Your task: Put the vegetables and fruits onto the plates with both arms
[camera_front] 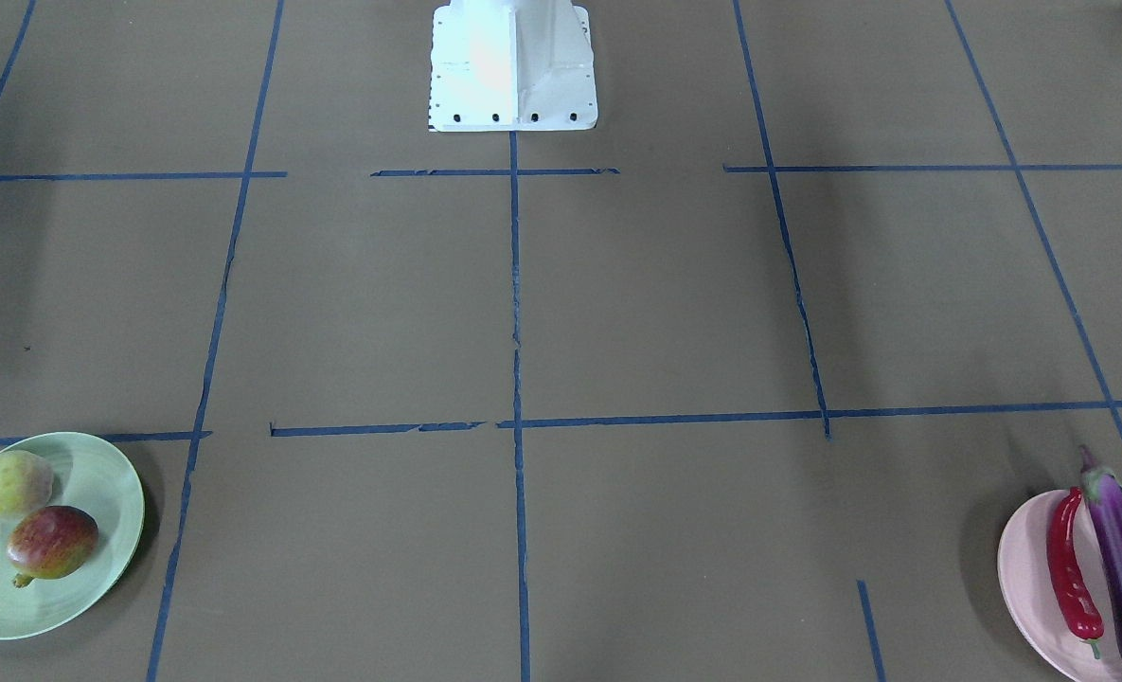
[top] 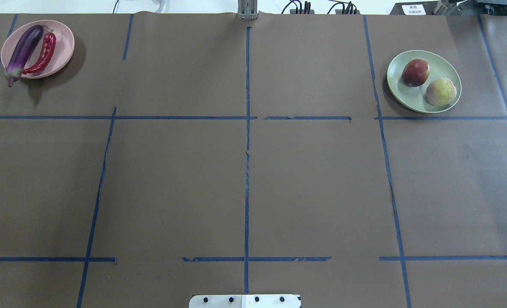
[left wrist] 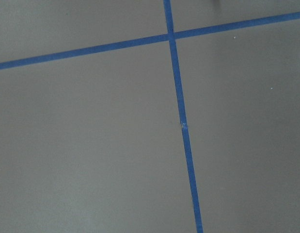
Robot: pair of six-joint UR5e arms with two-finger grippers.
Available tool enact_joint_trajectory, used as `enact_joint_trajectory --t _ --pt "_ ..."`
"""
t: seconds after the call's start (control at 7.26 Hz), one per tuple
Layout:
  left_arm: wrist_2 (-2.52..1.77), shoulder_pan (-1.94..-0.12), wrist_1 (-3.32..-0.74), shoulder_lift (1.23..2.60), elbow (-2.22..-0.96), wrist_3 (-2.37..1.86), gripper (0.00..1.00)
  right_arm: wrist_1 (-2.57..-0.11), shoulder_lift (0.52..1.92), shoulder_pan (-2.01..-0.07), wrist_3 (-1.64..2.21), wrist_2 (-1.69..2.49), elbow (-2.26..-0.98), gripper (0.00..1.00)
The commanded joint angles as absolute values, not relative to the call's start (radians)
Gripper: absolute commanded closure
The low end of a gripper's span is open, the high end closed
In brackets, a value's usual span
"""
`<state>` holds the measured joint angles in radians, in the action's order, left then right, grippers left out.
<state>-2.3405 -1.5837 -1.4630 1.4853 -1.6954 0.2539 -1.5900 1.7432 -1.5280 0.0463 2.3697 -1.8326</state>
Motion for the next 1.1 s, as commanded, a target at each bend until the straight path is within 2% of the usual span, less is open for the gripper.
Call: enact_joint_trajectory --t 0.0,0.96 --pt "-2.347 -1.583 -1.485 1.479 -1.681 0.250 0.00 -1.586 1.744 -1.526 0.048 2.370 -1.832 0.00" --pt "-2.345 -1.582 -1.502 1.477 -1.690 0.258 0.00 -1.585 1.744 -1.526 0.052 2.376 -1.827 0.00"
